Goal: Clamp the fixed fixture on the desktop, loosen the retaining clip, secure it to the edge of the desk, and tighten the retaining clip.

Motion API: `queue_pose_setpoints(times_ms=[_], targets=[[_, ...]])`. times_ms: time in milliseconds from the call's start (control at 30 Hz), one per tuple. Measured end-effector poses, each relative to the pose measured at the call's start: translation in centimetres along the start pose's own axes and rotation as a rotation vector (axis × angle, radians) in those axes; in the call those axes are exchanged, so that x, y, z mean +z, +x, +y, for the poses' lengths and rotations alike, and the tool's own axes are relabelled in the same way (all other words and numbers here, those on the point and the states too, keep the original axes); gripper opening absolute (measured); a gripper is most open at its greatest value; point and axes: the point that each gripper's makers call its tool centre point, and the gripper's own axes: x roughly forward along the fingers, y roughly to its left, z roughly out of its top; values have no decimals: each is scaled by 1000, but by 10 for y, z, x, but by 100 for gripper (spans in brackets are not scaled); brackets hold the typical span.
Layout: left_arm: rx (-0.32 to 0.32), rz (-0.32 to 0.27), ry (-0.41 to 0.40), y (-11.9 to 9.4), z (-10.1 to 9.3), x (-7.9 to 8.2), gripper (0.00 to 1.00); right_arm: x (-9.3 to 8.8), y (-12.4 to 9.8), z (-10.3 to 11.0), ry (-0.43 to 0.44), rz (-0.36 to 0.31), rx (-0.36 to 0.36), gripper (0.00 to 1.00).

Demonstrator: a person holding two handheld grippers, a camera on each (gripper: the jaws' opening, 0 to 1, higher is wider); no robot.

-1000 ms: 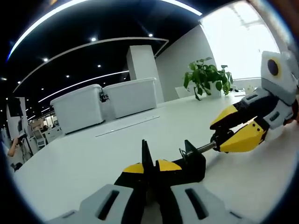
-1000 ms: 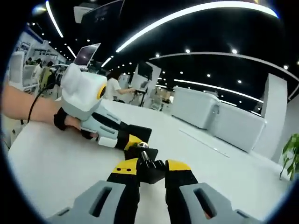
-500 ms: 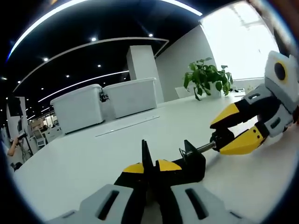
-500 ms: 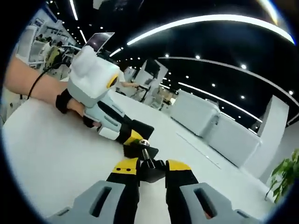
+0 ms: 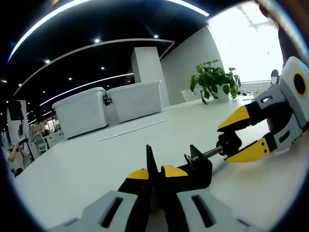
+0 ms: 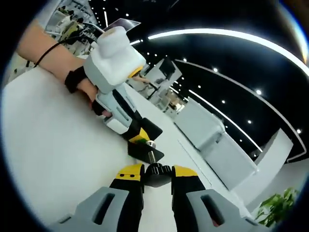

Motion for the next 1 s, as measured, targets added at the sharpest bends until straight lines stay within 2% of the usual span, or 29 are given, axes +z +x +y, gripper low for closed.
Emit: queue_pose_setpoints(times_ms=[233, 567, 933, 967, 1000], targets=[[2, 0, 1, -1, -1, 0, 8, 2, -6, 3, -103, 14, -12, 21], [5, 0, 2, -3, -2, -1, 8, 0, -6, 3, -160, 26, -14, 21], [6, 0, 2, -5, -3, -1, 8, 1, -8, 3, -186, 27, -19, 21], [6, 0, 2, -5, -3, -1, 8, 1, -8, 3, -180, 27, -21, 21], [5, 0, 2, -5, -4, -1, 8, 0, -9, 3, -135, 32, -30, 22]])
